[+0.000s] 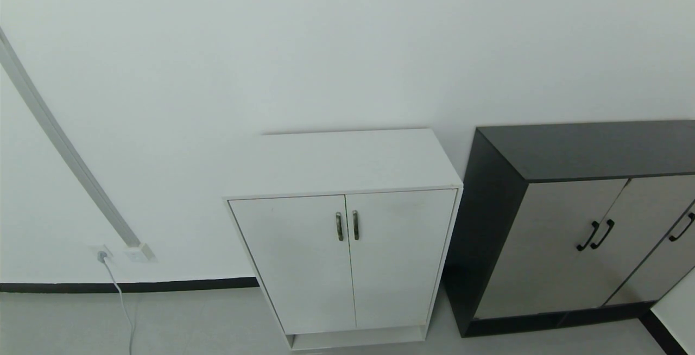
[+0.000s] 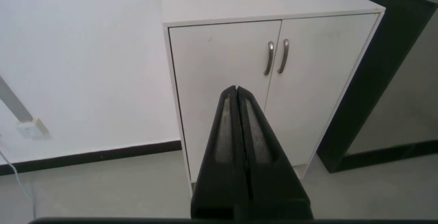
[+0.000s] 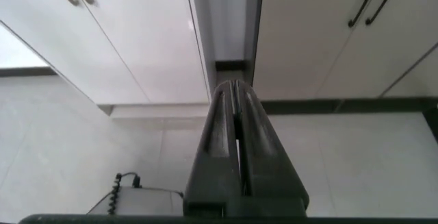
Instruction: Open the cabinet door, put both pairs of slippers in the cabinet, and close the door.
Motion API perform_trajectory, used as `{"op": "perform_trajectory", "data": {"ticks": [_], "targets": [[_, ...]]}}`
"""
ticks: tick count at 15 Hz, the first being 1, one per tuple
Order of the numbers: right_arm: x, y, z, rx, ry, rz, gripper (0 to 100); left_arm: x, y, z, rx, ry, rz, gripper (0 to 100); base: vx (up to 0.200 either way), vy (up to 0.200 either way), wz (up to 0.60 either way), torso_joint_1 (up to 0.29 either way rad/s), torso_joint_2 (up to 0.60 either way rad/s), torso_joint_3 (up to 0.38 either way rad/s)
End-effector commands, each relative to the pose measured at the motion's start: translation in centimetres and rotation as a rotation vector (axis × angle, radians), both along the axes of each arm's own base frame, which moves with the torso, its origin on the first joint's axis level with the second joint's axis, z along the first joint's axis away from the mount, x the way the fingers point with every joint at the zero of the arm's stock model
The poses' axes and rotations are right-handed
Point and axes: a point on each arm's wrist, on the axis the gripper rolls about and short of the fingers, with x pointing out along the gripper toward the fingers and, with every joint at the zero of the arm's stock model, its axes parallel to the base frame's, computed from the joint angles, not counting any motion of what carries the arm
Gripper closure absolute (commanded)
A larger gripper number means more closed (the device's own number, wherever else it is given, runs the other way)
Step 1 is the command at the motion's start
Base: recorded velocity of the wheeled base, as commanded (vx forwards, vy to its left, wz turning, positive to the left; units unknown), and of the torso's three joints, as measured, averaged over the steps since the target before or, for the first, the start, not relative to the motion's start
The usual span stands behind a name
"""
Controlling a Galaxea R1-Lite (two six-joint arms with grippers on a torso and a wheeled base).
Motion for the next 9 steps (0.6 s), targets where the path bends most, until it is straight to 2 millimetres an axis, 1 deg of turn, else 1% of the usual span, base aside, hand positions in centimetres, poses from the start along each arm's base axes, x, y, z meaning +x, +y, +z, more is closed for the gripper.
{"op": "perform_trajectory", "data": {"ticks": [1,3,9], "targets": [[-0.83,-0.08,-0.08,0.004,-0.105,0.001,100,0.01,0.0,0.0,0.0,0.001,0.0,100,0.0,0.0,0.0,0.0,0.0,0.0],[-1.54,-0.14,-0.21,0.001,-0.195,0.001,100,0.01,0.0,0.0,0.0,0.001,0.0,100,0.0,0.0,0.0,0.0,0.0,0.0],[-1.55,-0.17,-0.21,-0.012,-0.197,-0.018,100,0.01,0.0,0.0,0.0,0.001,0.0,100,0.0,0.0,0.0,0.0,0.0,0.0]]}}
